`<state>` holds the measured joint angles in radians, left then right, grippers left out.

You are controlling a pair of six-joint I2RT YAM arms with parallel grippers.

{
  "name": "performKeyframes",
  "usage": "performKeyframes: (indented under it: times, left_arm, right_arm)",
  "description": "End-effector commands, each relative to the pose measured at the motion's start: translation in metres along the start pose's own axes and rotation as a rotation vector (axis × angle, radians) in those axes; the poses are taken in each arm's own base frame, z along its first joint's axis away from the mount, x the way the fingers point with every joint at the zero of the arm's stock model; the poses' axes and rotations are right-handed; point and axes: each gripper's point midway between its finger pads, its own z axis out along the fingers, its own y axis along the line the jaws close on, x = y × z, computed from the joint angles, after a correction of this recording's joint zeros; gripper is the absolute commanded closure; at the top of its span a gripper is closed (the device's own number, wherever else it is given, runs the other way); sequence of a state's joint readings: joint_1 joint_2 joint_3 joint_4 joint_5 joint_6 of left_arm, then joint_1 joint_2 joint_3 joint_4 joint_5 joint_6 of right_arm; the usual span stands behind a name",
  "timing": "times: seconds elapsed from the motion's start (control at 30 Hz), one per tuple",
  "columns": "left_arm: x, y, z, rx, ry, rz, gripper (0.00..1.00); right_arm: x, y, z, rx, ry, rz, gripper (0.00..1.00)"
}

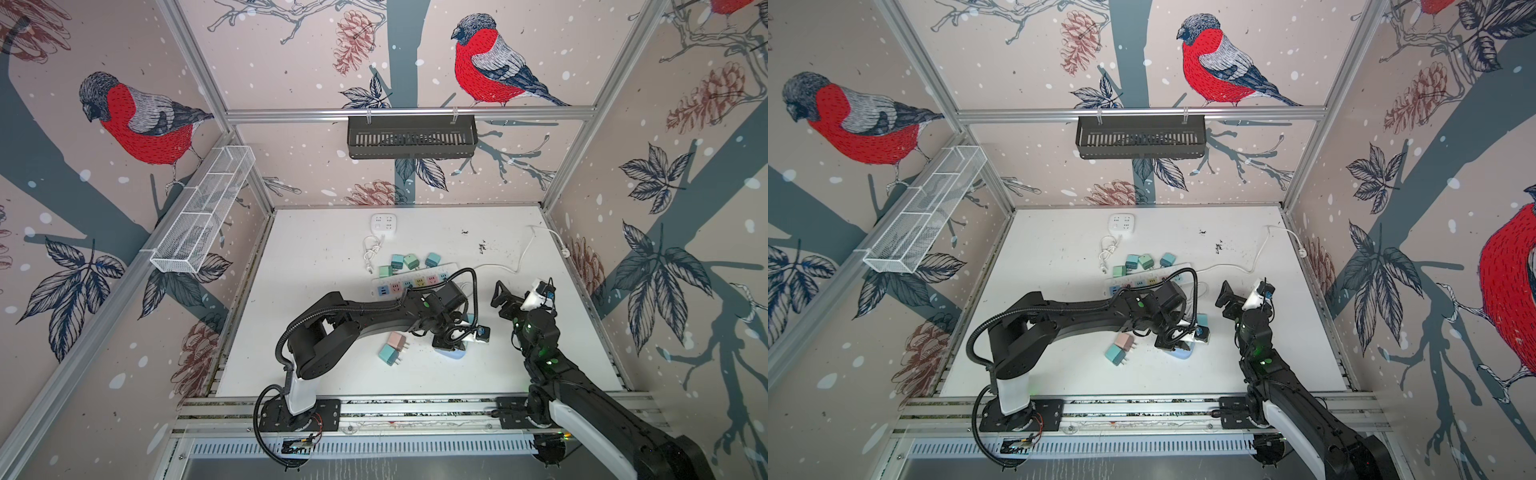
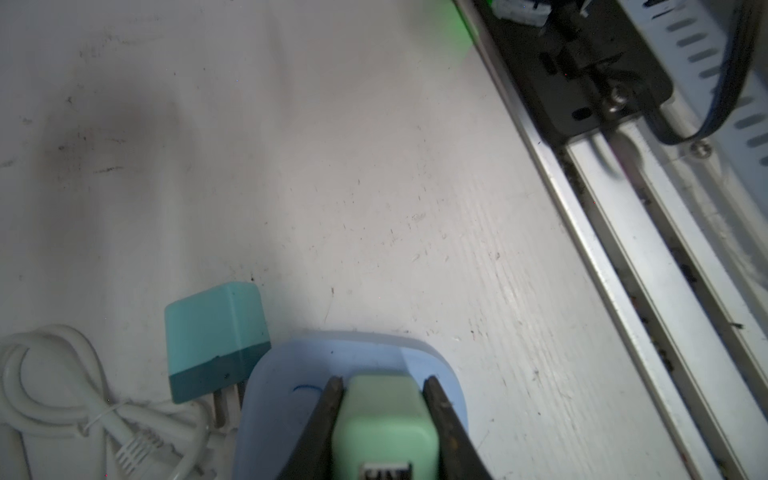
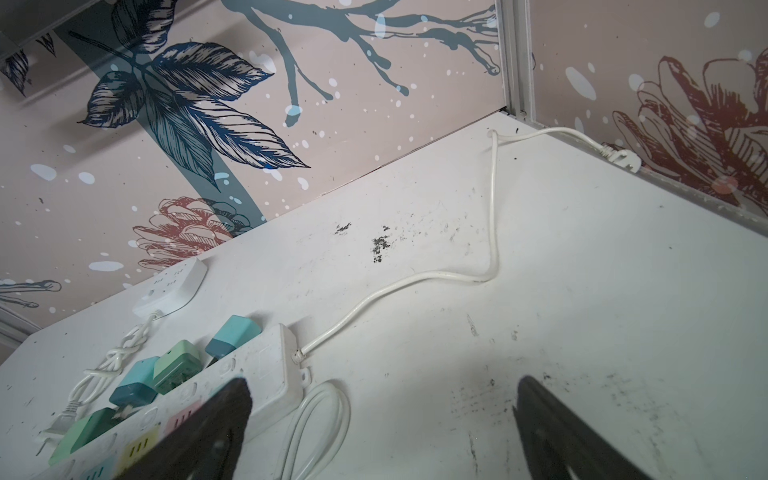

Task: Insert the plug
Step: 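Lower the light-green adapter onto the light-blue socket with the left gripper, then open the left gripper and lift away while the right gripper moves toward the teal adapter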

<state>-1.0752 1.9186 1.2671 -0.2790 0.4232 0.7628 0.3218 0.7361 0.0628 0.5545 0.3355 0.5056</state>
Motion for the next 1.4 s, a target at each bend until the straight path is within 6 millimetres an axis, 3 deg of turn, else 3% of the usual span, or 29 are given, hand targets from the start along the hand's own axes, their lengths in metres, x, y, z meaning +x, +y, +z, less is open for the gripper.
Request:
performKeyframes:
  times: [0.0,0.33,0.53,0.8,0.83,0.87,0.9,1.0,1.17,1.37]
  left_arm:
    - [0.019,-0.012,0.003,0.053,0.060,-0.033,1.00]
    - [0.035,-0.008,0.010,0.077,0.111,-0.076,1.00]
    - [0.053,-0.012,0.017,0.082,0.167,-0.084,1.00]
    - [0.033,-0.009,0.000,0.024,0.082,-0.046,1.00]
    - [0.030,-0.008,-0.003,0.009,0.066,-0.037,0.94]
    - [0.029,-0.008,-0.005,-0.006,0.054,-0.029,0.59]
    - [0.027,-0.008,-0.006,-0.017,0.044,-0.025,0.03]
    - [0.018,-0.007,-0.016,-0.039,0.019,-0.032,0.02]
    - [-0.014,-0.005,-0.052,-0.140,-0.103,0.008,0.02]
    - [-0.046,-0.003,-0.123,-0.392,-0.328,0.024,0.02]
  right_arm:
    - [-0.009,0.002,0.001,0.001,-0.027,0.029,0.00]
    - [-0.012,-0.002,0.004,0.031,-0.034,0.039,0.00]
    - [-0.004,0.004,0.010,0.019,0.031,0.015,0.00]
    - [-0.003,0.003,0.015,0.032,0.038,0.006,0.00]
    - [-0.001,0.004,0.016,0.033,0.054,0.002,0.00]
    - [0.001,0.005,0.017,0.030,0.068,-0.002,0.00]
    - [0.003,0.006,0.018,0.025,0.078,-0.004,0.00]
    - [0.002,0.010,0.017,0.005,0.079,-0.006,0.00]
    - [0.000,0.009,0.018,0.011,0.067,-0.006,0.00]
    - [0.006,-0.003,0.027,0.113,0.127,0.003,0.00]
